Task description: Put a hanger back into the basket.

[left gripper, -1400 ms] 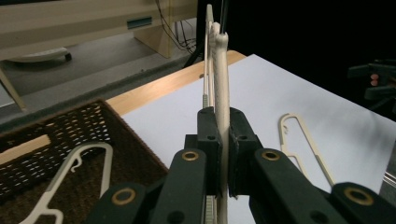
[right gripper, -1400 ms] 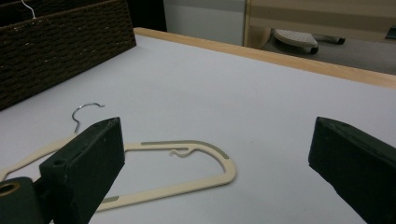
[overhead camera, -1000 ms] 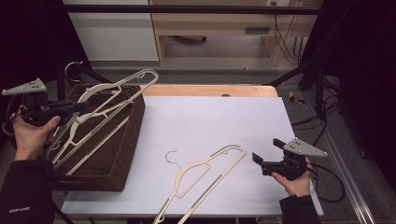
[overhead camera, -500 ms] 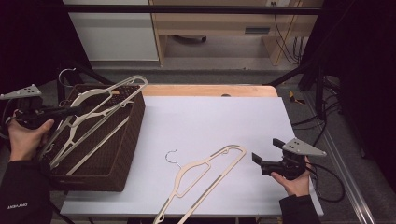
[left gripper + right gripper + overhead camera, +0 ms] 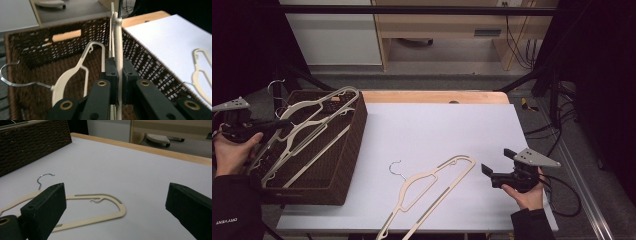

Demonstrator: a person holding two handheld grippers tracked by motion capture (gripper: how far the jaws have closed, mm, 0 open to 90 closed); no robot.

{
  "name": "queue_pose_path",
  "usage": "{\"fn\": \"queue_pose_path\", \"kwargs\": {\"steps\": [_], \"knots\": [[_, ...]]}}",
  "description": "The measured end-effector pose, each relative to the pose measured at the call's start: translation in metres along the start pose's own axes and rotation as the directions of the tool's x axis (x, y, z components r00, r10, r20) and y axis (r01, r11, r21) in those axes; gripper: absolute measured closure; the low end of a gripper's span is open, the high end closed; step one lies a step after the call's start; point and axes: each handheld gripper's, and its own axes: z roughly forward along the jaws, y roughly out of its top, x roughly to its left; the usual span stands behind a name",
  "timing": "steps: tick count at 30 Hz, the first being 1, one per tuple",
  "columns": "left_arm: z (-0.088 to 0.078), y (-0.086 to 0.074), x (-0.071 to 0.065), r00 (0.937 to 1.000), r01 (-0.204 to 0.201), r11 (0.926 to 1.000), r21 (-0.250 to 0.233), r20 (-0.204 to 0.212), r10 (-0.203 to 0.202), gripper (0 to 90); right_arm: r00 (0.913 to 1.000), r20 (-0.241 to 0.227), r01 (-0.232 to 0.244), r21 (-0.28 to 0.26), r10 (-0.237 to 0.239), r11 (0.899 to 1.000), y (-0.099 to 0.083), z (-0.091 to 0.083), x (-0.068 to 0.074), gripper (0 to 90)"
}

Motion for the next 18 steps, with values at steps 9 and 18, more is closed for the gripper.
{"fn": "queue_pose_path", "kwargs": {"steps": [9, 18], "knots": [[0.022, -0.013, -0.004, 0.9999, 0.014, 0.9984, 0.054, -0.009, -0.014, 85.8, 1.0, 0.0, 0.002, 0.004, -0.002, 1.0, 0.0, 0.001, 0.0, 3.4], [0.045, -0.038, 0.001, 0.9944, 0.106, 0.9859, 0.129, -0.015, -0.105, 84.7, 1.0, -0.004, 0.005, 0.007, -0.005, 1.0, 0.0, 0.001, 0.0, 3.4]]}}
